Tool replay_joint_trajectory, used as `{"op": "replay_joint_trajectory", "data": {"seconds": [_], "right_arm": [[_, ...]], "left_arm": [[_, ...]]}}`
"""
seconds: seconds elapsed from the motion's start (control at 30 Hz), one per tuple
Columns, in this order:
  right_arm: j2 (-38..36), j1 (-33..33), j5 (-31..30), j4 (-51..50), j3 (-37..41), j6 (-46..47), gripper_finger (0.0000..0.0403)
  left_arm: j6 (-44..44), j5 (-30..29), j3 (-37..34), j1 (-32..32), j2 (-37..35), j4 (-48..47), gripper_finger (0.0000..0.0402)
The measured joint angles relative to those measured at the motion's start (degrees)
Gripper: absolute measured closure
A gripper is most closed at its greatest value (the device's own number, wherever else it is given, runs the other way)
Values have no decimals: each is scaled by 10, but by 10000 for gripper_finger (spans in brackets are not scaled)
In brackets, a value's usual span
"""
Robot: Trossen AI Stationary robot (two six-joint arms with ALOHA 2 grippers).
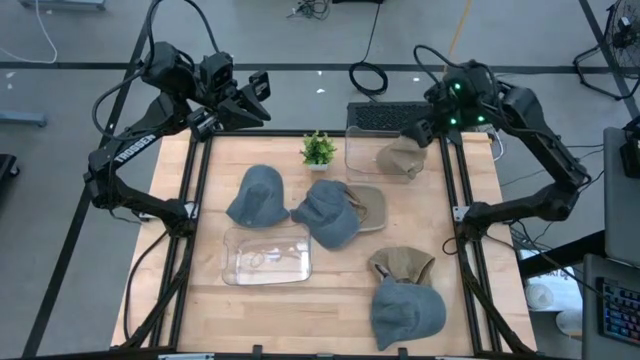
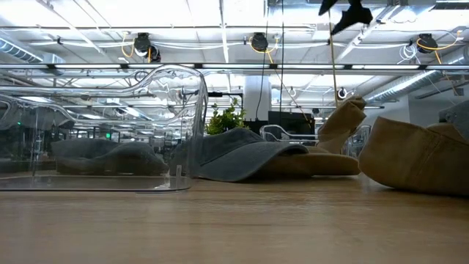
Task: Pick & Place hat
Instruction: Put the bottom brown cap into the top transparent bin
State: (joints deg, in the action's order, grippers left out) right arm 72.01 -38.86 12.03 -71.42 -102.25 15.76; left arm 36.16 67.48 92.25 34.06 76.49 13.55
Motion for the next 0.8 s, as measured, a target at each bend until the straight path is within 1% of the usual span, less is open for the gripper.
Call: {"op": "replay_joint_trajectory", "data": {"seconds": [0.23,0.43,0.57,0.7,0.8], "right_arm": [[0,79,91,12,-51,23,88],[0,162,93,24,-109,61,88],[0,208,91,26,-143,81,89],[-1,243,71,11,-150,84,89],[9,276,59,-32,-150,60,89]], "left_arm": [[0,0,0,0,0,0,316],[2,-16,0,0,0,0,316],[4,-16,0,0,0,0,316],[17,-16,0,0,0,0,316],[19,-16,0,0,0,0,316]]}}
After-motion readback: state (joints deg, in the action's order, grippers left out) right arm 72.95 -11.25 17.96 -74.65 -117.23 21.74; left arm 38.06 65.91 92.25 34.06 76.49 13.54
